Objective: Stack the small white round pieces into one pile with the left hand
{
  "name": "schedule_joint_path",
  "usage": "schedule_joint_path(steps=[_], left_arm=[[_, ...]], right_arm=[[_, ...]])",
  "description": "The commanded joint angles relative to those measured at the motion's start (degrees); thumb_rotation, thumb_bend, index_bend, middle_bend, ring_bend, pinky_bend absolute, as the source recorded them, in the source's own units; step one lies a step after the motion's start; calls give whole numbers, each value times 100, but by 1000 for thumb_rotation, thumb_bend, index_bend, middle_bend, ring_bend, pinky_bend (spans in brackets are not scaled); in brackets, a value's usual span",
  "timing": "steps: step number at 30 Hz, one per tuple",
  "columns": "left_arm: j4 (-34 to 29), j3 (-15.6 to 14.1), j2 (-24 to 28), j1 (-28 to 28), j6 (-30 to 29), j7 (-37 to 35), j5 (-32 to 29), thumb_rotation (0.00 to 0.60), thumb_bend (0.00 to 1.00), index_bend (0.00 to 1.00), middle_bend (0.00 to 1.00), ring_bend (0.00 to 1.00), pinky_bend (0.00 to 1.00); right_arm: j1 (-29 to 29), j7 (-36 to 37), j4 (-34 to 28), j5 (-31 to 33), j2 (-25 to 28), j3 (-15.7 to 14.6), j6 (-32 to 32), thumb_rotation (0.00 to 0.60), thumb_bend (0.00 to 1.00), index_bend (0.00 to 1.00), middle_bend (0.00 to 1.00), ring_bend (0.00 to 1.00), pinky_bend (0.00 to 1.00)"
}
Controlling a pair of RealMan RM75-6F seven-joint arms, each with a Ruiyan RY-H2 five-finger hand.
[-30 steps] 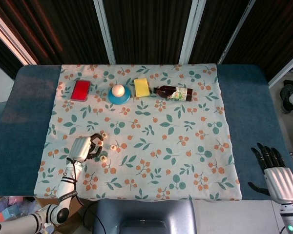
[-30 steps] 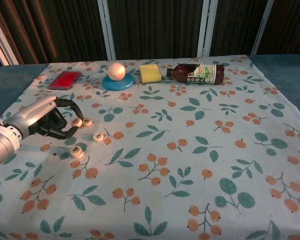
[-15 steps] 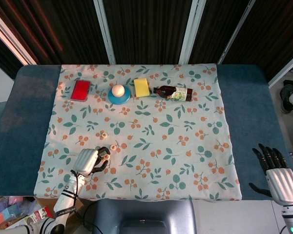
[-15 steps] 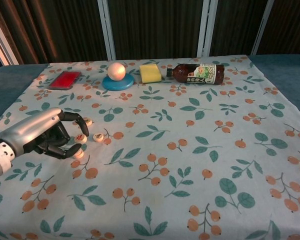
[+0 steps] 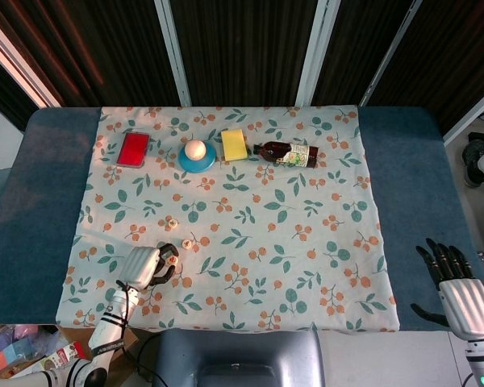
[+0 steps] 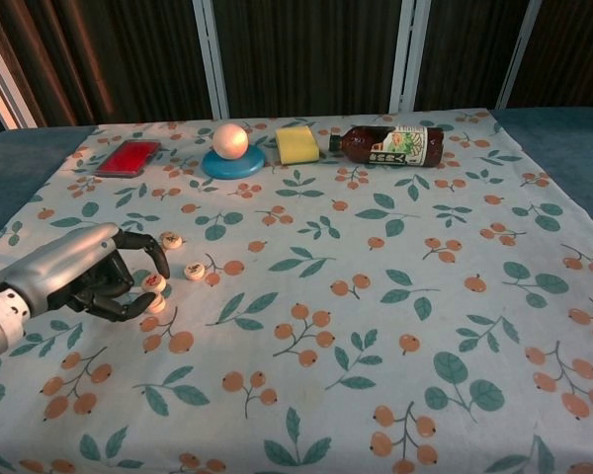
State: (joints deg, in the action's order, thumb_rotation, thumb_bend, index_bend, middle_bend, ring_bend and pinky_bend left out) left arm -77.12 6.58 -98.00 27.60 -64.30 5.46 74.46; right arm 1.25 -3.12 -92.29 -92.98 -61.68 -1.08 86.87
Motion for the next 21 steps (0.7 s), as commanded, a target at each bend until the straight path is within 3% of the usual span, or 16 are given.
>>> schedule_joint_path(steps=[1,21], left_arm=[[39,10,-13,6,15,-2,-16,600,432,499,1000,1000,1000],[139,-10,21,1,114,-8,-56,600,437,447,1000,1000,1000]], right_arm=[[0,-4,-1,2,-1,3,1,600,69,0,0,0,0],[8,-53,-15,26,-19,10,-26,600,69,0,0,0,0]])
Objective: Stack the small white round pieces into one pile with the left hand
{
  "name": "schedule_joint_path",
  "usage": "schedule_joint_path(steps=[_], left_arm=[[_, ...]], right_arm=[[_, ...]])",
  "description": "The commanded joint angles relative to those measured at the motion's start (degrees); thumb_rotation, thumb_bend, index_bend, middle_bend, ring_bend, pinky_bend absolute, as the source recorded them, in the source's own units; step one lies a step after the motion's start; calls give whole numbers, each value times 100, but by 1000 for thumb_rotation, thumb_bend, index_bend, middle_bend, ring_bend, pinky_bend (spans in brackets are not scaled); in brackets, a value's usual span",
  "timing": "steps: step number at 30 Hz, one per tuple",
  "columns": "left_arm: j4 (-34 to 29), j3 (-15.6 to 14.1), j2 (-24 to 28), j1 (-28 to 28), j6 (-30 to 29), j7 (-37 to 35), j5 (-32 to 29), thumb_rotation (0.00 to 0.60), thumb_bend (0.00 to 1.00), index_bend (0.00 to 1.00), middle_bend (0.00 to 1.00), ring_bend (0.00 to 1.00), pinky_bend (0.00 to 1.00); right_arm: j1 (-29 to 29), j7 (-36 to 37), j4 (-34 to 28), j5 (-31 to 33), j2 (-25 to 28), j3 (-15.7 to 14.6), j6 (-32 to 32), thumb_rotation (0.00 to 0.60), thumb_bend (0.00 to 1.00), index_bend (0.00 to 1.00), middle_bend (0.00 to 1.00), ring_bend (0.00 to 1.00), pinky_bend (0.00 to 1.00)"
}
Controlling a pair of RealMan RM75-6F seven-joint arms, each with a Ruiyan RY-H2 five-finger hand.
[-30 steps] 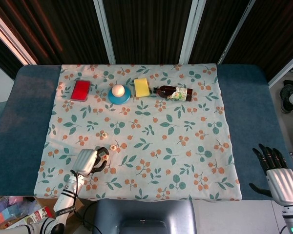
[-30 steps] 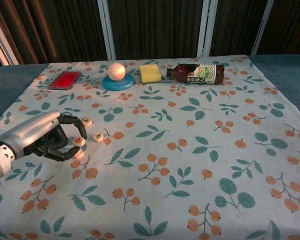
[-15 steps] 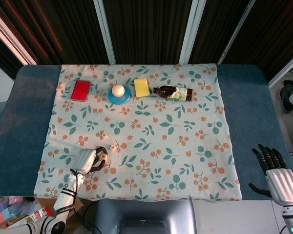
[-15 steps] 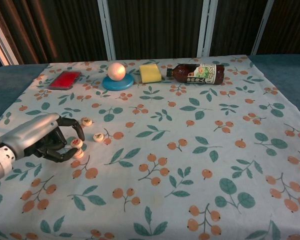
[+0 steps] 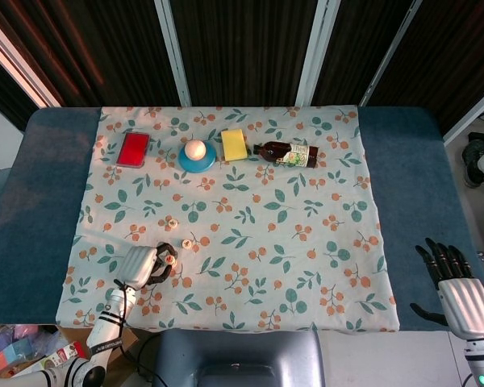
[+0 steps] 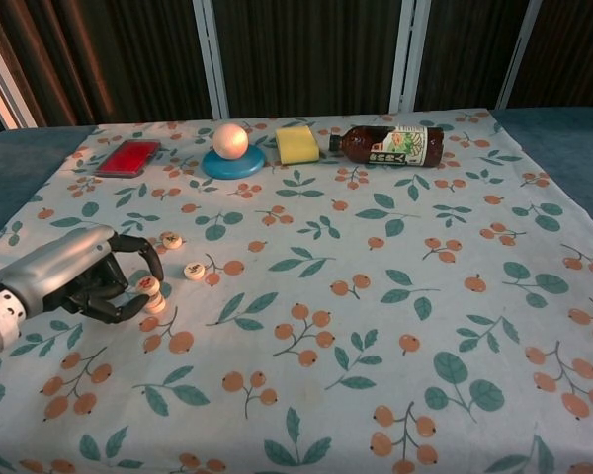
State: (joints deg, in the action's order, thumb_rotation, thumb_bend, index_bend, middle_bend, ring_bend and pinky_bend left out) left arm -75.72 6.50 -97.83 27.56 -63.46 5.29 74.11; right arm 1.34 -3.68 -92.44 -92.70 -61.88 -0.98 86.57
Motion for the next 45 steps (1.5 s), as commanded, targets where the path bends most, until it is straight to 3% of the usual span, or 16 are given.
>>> schedule_joint_path(steps=[1,15,22,27,32,38,45], left_arm=[[3,-2,3,5,37,12,-29,600,437,436,1000,1000,1000],[-85,44,59,-9,-85,-153,92,600,434,368,1000,1000,1000],[-49,558,-97,178,-147,-335,-141,600,419,376,1000,1000,1000],[480,1045,-336,586,301,57,-795,600,416,387,1000,1000,1000],[1187,1278,-598,948,868,277,-1382,600,408,390,1000,1000,1000],[1869,1327,-965,1213,1133,222,-1552,600,406,390,1000,1000,1000],[2125,1258,-1132,1306,1088,129,-1429,600,403,391,1000,1000,1000]], right_arm=[[-3,4,1,-1,1,2,8,600,69,0,0,0,0],[-13,27,5,4,8,10,33,600,69,0,0,0,0],[0,16,13,-17,4,-3,5,600,69,0,0,0,0],[-1,-15,13,-1,5,4,5,600,69,0,0,0,0],[5,-28,12,30,3,13,-19,600,69,0,0,0,0],[17,-54,9,79,-3,35,-47,600,69,0,0,0,0],[31,-37,10,127,7,55,-77,600,69,0,0,0,0]])
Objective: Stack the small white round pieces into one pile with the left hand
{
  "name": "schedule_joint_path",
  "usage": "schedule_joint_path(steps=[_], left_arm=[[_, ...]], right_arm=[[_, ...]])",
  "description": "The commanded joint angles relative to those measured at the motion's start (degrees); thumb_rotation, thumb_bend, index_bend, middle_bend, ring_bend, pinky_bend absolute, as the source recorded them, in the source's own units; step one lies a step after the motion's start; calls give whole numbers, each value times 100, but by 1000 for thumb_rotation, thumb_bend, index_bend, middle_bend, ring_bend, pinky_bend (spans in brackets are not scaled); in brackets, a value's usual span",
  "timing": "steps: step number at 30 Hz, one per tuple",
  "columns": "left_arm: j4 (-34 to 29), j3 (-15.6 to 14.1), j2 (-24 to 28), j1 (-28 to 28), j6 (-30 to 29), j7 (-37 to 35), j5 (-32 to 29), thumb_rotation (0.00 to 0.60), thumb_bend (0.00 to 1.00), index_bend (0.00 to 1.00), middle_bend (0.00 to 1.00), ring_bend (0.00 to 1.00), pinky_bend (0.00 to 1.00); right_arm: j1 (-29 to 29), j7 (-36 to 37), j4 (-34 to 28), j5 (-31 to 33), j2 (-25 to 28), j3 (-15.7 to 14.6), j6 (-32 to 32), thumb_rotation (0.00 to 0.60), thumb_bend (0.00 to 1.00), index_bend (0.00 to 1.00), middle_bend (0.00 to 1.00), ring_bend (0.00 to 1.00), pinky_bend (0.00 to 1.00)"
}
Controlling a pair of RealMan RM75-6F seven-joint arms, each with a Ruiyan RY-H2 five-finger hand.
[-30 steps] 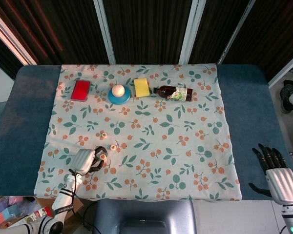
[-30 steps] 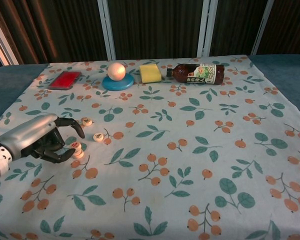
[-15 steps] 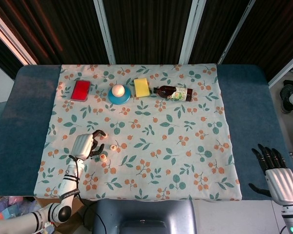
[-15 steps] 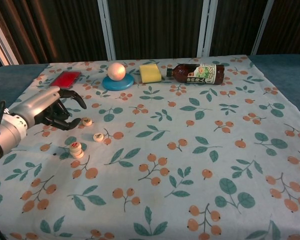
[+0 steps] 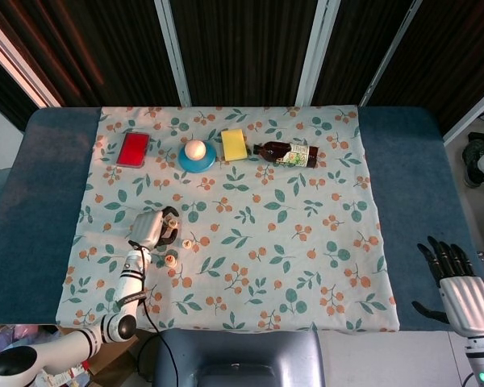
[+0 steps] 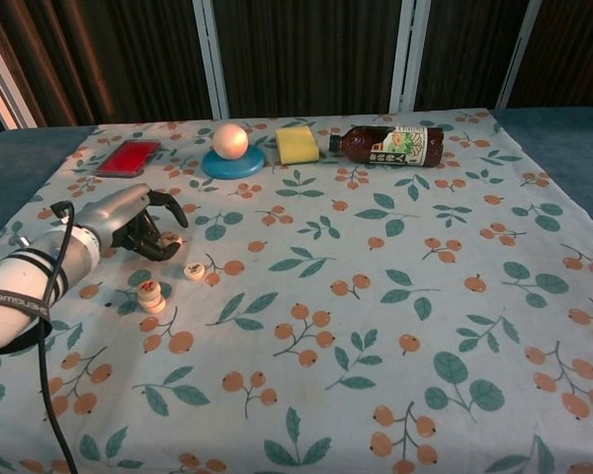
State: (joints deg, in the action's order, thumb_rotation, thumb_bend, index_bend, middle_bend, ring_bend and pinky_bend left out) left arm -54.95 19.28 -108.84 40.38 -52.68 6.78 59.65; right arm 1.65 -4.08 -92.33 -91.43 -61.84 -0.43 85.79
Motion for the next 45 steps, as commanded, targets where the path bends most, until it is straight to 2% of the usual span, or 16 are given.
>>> schedule_joint_path(steps=[1,21,25,34,38,45], left_arm=[[77,-24,-47,32,15,-20,14,600,403,393,1000,1000,1000],[596,-34,-249,130,139,5,-87,600,403,445,1000,1000,1000],[666,-22,-282,144,94,-2,-71,600,402,486,1000,1000,1000],[574,-35,-233,113,-9,-78,23,600,399,522,1000,1000,1000],[90,-94,-1,-7,-189,-207,195,600,398,527,1000,1000,1000],[-2372,-276,1217,-469,-37,-541,213,600,398,527,1000,1000,1000]], right_arm=[[-2,9,-3,-2,5,-1,4,600,69,0,0,0,0],[-37,85,1,-16,36,1,81,600,69,0,0,0,0],[-37,87,2,-27,37,-4,81,600,69,0,0,0,0],[-38,72,4,-32,29,-5,82,600,69,0,0,0,0],[-33,53,6,-31,23,-7,67,600,69,0,0,0,0],[-1,-19,3,-60,-2,-26,7,600,69,0,0,0,0]])
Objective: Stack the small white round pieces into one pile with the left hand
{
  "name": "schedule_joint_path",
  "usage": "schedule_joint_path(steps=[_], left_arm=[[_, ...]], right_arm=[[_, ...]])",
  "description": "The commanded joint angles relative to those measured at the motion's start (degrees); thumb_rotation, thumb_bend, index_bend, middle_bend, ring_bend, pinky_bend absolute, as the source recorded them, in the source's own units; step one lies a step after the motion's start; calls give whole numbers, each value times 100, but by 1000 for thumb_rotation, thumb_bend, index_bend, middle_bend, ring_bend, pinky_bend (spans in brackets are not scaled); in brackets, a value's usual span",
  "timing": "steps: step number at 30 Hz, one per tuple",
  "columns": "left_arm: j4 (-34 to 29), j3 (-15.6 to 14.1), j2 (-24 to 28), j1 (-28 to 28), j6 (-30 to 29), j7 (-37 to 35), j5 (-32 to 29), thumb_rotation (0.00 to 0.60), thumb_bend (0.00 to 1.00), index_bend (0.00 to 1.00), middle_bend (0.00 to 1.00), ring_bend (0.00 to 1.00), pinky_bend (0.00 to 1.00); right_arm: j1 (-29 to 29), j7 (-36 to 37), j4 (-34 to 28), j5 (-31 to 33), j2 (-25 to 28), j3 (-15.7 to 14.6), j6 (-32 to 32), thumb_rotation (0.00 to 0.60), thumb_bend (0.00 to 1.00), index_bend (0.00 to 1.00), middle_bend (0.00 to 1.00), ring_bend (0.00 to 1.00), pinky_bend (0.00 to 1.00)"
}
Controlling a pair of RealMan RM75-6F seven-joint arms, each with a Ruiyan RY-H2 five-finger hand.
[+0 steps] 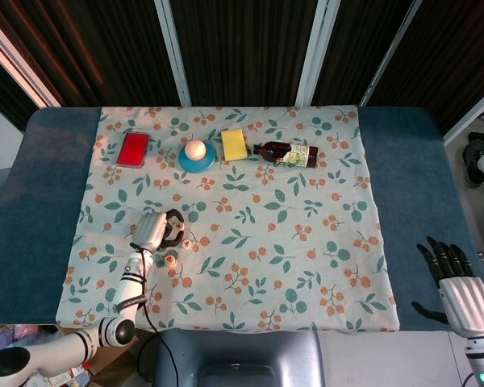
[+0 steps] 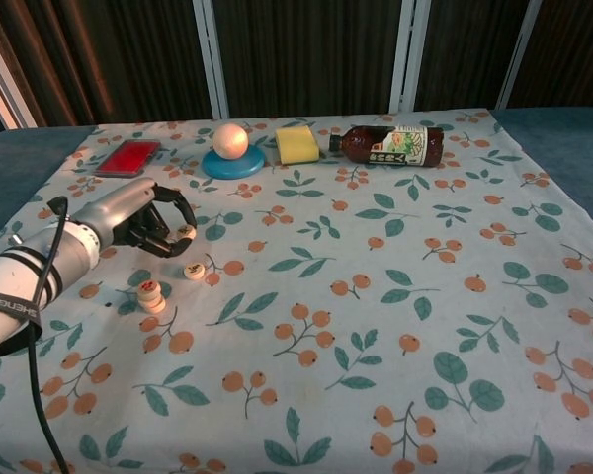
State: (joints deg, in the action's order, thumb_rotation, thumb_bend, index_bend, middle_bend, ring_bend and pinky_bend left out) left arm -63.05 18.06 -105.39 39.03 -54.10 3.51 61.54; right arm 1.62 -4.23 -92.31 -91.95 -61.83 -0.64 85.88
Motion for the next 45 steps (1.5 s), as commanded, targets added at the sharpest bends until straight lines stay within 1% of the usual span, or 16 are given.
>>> schedule_joint_path(steps=[1,2,5,8,11,19,25,34,45], left_arm=[[-1844,-199,1032,-381,136,-211,20,600,398,527,1000,1000,1000],[-2169,-258,1222,-433,158,-190,19,600,398,527,1000,1000,1000],[-2725,-386,1559,-537,121,-116,30,600,397,525,1000,1000,1000],[-2982,-478,1728,-629,-25,-54,57,600,397,523,1000,1000,1000],[-3051,-553,1782,-680,-105,-20,28,600,397,520,1000,1000,1000],[-2797,-710,1628,-671,-165,158,-119,600,396,509,1000,1000,1000],[-2591,-812,1545,-670,-231,176,27,600,398,502,1000,1000,1000],[-2411,-845,1529,-650,-69,-28,20,600,397,502,1000,1000,1000],[-2189,-879,1487,-657,-104,-49,81,600,396,502,1000,1000,1000]], right_arm=[[2,-2,-1,-16,-5,-7,1,600,69,0,0,0,0],[1,-4,0,-28,-5,-12,5,600,69,0,0,0,0],[-1,5,-1,-68,-3,-34,11,600,69,0,0,0,0],[-7,15,-3,-84,1,-42,27,600,69,0,0,0,0],[-17,33,-6,-103,8,-49,51,600,69,0,0,0,0],[-28,82,-14,-132,23,-66,72,600,69,0,0,0,0],[-25,84,-13,-119,25,-64,59,600,69,0,0,0,0],[-29,76,-19,-100,21,-58,58,600,69,0,0,0,0],[-26,72,-24,-95,23,-61,46,600,69,0,0,0,0]])
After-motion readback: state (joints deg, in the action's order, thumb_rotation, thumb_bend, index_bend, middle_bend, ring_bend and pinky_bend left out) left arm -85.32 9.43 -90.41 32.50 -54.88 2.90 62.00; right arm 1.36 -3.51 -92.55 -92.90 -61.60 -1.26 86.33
